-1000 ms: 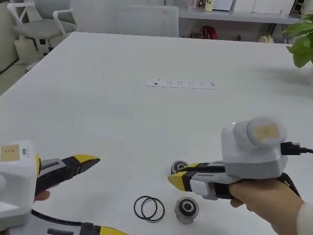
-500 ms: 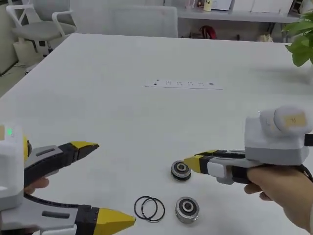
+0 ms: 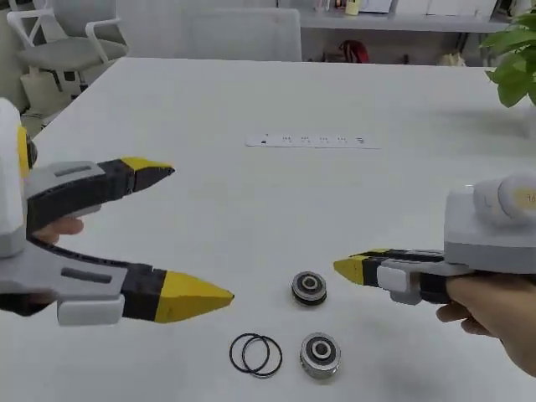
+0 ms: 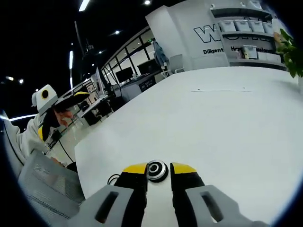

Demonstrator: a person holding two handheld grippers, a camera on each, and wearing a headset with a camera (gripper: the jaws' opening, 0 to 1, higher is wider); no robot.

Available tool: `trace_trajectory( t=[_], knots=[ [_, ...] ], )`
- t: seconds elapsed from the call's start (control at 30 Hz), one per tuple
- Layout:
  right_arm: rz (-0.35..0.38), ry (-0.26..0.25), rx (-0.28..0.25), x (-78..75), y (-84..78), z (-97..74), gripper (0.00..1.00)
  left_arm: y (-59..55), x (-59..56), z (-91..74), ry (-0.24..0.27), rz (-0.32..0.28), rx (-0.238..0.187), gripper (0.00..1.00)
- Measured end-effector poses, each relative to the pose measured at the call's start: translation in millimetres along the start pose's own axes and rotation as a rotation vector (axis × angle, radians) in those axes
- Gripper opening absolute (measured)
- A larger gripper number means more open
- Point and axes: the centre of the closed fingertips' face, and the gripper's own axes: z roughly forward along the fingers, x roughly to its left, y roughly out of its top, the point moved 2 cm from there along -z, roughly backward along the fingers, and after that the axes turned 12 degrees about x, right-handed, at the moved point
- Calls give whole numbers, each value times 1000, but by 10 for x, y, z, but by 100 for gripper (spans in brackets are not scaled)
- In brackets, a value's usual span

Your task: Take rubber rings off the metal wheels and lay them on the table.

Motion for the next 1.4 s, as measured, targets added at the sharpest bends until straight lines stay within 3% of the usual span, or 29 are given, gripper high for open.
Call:
trace_trajectory(
  t=[0.2, 0.4, 0.6, 0.8, 0.97, 1.0, 1.1, 1.23, 1.4],
  knots=[
    [-5, -8, -8, -36, 0, -29, 15, 267, 95, 87, -35, 70, -9, 97],
    [-3, -6, -15, -55, -5, -49, 15, 459, 182, 221, -76, 129, 5, 96],
    [-12, 9, -20, -45, -6, -52, 15, 486, 224, 454, -132, 150, 30, 95],
    [-24, 17, -13, -57, -29, -42, 15, 378, 174, 783, -182, 140, 58, 93],
    [-35, 29, -7, -61, -53, -29, 16, 204, 112, 1073, -201, 132, 75, 86],
    [-39, 34, -6, -57, -54, -27, 16, 126, 100, 1162, -198, 127, 82, 85],
    [-40, 35, -2, -64, -66, -19, 16, 4, 85, 1271, -189, 116, 96, 83],
    [-32, 39, 8, -87, -96, -4, 15, -140, 81, 1380, -167, 78, 90, 69],
    [-24, 43, 14, -102, -121, 10, 15, -277, 50, 1462, -155, 66, 106, 62]
  ],
)
